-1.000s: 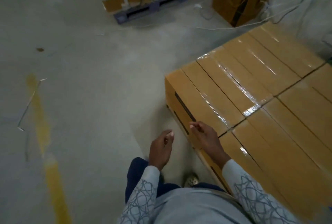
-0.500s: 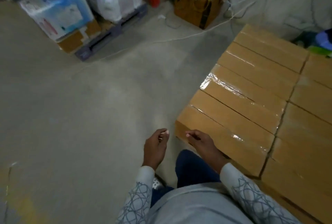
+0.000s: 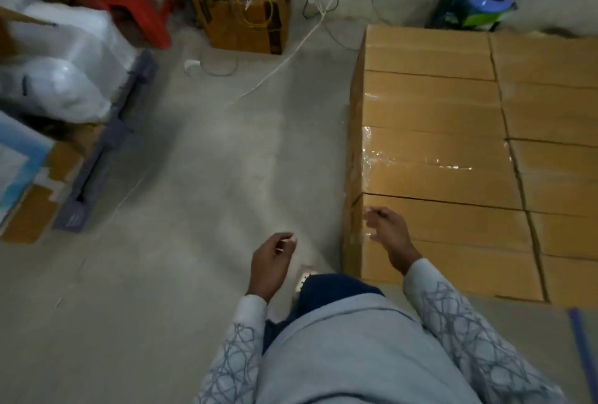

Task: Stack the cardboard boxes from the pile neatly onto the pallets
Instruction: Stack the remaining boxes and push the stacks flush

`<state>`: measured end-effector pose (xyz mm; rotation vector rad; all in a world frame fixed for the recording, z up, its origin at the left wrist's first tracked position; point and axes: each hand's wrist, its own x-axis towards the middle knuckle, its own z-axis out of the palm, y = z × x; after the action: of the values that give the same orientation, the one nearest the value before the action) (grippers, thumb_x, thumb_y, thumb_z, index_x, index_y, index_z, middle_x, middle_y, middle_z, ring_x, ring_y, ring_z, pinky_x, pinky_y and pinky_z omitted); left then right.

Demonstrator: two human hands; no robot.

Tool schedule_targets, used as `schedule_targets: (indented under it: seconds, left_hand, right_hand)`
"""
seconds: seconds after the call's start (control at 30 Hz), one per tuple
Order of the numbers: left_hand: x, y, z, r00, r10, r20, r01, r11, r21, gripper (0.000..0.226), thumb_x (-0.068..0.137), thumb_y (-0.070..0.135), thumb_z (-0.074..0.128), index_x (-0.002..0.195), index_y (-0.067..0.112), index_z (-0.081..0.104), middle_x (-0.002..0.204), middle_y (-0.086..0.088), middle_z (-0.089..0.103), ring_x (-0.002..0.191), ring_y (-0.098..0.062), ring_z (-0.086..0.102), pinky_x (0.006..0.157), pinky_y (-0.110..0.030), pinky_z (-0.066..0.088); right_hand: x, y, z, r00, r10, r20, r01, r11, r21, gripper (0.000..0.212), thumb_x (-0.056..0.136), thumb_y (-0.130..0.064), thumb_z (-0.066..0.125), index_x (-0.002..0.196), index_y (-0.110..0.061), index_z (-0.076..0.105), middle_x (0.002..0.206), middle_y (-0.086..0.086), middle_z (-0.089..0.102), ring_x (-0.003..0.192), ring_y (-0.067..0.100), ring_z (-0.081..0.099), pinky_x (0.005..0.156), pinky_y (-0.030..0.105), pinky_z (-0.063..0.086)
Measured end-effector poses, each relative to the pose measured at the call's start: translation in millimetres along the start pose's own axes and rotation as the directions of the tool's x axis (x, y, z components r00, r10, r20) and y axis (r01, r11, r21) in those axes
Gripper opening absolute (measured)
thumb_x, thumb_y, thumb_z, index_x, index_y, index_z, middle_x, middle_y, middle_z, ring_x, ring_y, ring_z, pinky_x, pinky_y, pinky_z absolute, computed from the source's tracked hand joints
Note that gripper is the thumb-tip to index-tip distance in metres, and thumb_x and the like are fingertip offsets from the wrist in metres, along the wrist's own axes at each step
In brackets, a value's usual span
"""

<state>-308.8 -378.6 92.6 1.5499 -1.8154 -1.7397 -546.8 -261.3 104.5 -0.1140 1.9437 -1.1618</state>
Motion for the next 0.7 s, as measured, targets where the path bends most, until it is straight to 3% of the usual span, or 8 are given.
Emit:
schedule_targets:
  seconds: [0.1, 0.2, 0.33, 0.4, 0.5, 0.6, 0.7]
  left_hand:
    - [33.3, 21.6, -36.1, 0.997, -0.066, 0.035, 0.069, 0.993, -0.096, 0.013, 0.102, 0.028, 0.064, 0.108, 0.023, 0.074, 0.097, 0.001, 0.077, 0.085, -0.012, 0.071, 0.070, -0.018, 0.053]
    - [63.2, 37.8, -61.1, 0.976, -0.112, 0.187, 0.126, 0.990, -0.061, 0.012, 0.101, 0.027, 0.064, 0.107, 0.022, 0.073, 0.096, 0.000, 0.078, 0.082, -0.014, 0.070, 0.071, -0.024, 0.054]
    - [109.4, 37.6, -85.9, 0.885, -0.127, 0.448, 0.091, 0.991, 0.102, 0.013, 0.102, 0.029, 0.062, 0.106, 0.022, 0.073, 0.094, 0.005, 0.079, 0.089, -0.020, 0.073, 0.078, -0.035, 0.055]
    - [133.3, 39.9, -102.8, 0.817, -0.164, 0.553, 0.052, 0.976, 0.213, 0.016, 0.102, 0.031, 0.061, 0.108, 0.022, 0.072, 0.096, 0.004, 0.079, 0.092, -0.023, 0.073, 0.079, -0.036, 0.055]
    - [157.3, 44.0, -118.4, 0.702, -0.211, 0.681, -0.012, 0.952, 0.307, 0.018, 0.103, 0.034, 0.060, 0.110, 0.022, 0.071, 0.101, 0.000, 0.078, 0.094, -0.025, 0.073, 0.076, -0.033, 0.054]
    - [181.9, 48.8, -107.1, 0.626, -0.275, 0.730, -0.034, 0.925, 0.377, 0.023, 0.103, 0.039, 0.057, 0.112, 0.022, 0.070, 0.106, 0.000, 0.078, 0.099, -0.024, 0.072, 0.081, -0.036, 0.055]
    - [203.3, 38.3, -78.7, 0.559, -0.303, 0.772, -0.032, 0.922, 0.386, 0.028, 0.105, 0.041, 0.053, 0.121, 0.023, 0.066, 0.116, 0.000, 0.075, 0.106, -0.023, 0.070, 0.092, -0.045, 0.055]
  right_hand:
    - [0.8, -27.1, 22.6, 0.997, -0.004, -0.076, 0.008, 0.999, 0.053, 0.018, 0.105, -0.031, 0.056, 0.110, -0.020, 0.069, 0.111, 0.003, 0.070, 0.105, 0.022, 0.064, 0.087, 0.040, 0.055]
    - [2.4, -34.8, 42.6, 0.965, 0.036, -0.258, -0.008, 0.994, 0.109, 0.017, 0.104, -0.034, 0.059, 0.111, -0.024, 0.070, 0.109, 0.000, 0.072, 0.105, 0.022, 0.065, 0.091, 0.046, 0.057]
    - [-9.5, -18.8, 76.4, 0.827, 0.164, -0.538, -0.019, 0.964, 0.265, 0.010, 0.099, -0.034, 0.064, 0.102, -0.029, 0.073, 0.104, -0.003, 0.073, 0.103, 0.024, 0.067, 0.093, 0.050, 0.056]
    - [-31.2, -11.9, 107.2, 0.725, 0.241, -0.645, -0.038, 0.949, 0.312, 0.010, 0.100, -0.032, 0.063, 0.106, -0.030, 0.071, 0.108, -0.003, 0.072, 0.106, 0.023, 0.066, 0.093, 0.043, 0.055]
    - [-58.0, 3.6, 157.1, 0.651, 0.159, -0.743, -0.061, 0.985, 0.158, 0.022, 0.102, -0.031, 0.061, 0.122, -0.025, 0.068, 0.121, -0.001, 0.070, 0.111, 0.019, 0.064, 0.089, 0.029, 0.045]
    - [-53.7, 13.9, 186.1, 0.610, 0.117, -0.783, -0.107, 0.992, 0.065, 0.035, 0.099, -0.034, 0.066, 0.133, -0.023, 0.066, 0.128, -0.005, 0.065, 0.116, 0.018, 0.059, 0.095, 0.029, 0.041]
    - [-29.9, 31.2, 198.1, 0.523, 0.057, -0.851, -0.103, 0.995, 0.003, 0.036, 0.097, -0.034, 0.070, 0.133, -0.030, 0.064, 0.136, -0.008, 0.060, 0.125, 0.022, 0.053, 0.102, 0.032, 0.037]
